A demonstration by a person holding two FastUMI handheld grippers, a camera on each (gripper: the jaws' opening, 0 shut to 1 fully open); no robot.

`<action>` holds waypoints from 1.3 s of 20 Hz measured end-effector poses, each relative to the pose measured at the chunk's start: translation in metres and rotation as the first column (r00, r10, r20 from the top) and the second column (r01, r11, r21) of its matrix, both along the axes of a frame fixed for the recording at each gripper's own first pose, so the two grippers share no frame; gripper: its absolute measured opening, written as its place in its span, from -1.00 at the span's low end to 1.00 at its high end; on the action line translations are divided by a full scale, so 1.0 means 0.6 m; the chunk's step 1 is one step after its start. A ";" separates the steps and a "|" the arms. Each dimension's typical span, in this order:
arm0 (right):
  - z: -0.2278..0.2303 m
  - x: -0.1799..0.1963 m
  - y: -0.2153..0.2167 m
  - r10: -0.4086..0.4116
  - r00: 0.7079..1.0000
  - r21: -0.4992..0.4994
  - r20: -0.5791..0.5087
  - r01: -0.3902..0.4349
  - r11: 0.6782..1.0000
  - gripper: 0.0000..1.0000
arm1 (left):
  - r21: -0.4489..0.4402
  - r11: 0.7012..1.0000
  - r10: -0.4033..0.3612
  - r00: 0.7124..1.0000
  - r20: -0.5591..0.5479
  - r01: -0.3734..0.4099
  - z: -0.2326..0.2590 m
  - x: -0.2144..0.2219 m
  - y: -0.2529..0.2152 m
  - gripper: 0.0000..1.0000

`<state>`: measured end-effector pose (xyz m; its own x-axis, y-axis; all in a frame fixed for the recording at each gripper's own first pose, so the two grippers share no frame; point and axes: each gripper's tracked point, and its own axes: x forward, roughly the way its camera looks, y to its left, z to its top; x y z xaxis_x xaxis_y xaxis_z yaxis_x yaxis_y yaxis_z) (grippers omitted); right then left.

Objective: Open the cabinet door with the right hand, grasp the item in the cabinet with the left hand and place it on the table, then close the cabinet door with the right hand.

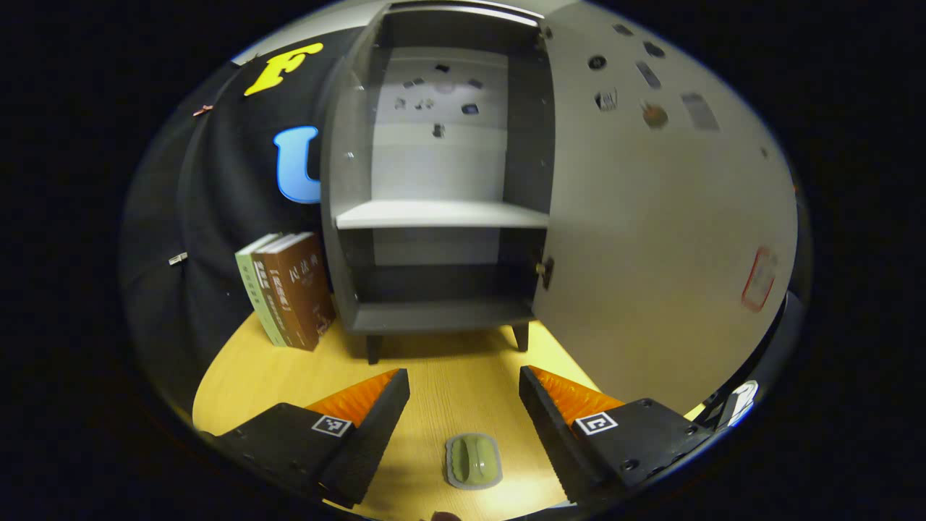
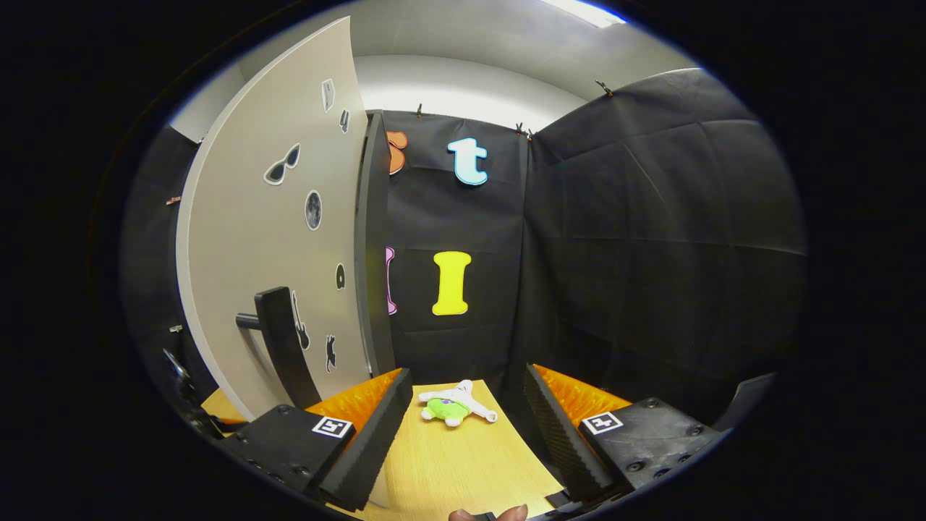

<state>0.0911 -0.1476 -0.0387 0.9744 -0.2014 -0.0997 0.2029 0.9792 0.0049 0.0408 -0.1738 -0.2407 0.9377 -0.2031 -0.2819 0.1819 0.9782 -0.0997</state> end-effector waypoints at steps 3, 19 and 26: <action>0.006 0.000 0.004 -0.002 1.000 -0.005 0.011 0.002 1.000 0.98 | 0.028 0.998 0.058 0.993 0.099 -0.061 0.102 -0.011 0.064 0.93; 0.029 0.008 0.046 0.001 0.998 -0.021 0.056 0.000 1.000 0.94 | -0.055 0.975 0.220 0.932 0.288 -0.213 0.391 -0.070 0.270 0.92; 0.022 0.000 0.052 -0.070 0.996 0.014 0.051 0.069 0.997 0.93 | -0.034 0.970 0.240 0.925 0.294 -0.241 0.390 -0.087 0.329 0.93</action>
